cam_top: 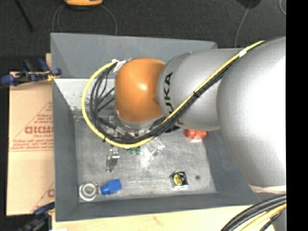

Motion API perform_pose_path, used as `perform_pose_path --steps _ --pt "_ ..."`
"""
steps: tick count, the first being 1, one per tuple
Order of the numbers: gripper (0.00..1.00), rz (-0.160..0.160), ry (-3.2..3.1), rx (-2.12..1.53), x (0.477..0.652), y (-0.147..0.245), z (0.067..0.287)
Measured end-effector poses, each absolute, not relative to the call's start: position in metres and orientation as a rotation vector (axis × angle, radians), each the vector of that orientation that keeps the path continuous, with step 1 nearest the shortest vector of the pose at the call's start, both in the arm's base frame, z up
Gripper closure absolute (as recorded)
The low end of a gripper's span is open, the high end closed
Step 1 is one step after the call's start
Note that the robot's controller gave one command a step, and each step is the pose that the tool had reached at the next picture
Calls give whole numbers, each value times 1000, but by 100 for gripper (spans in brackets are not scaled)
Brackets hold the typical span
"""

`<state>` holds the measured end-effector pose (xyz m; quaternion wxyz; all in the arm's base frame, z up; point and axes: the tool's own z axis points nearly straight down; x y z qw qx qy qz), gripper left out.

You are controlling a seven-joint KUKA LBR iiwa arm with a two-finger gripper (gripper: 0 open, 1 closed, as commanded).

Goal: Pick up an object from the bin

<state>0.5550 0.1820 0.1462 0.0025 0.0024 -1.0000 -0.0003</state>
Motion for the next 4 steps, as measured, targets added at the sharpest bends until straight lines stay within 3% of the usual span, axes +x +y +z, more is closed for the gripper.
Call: perform_pose_path --steps 1,2,3,4 --pt "0 2 -3128 233 473 177 129" --pt "0 -4 -3133 406 487 185 74" --pt "100 -10 -3139 400 488 187 76" --pt "100 -2 -3128 394 499 180 161"
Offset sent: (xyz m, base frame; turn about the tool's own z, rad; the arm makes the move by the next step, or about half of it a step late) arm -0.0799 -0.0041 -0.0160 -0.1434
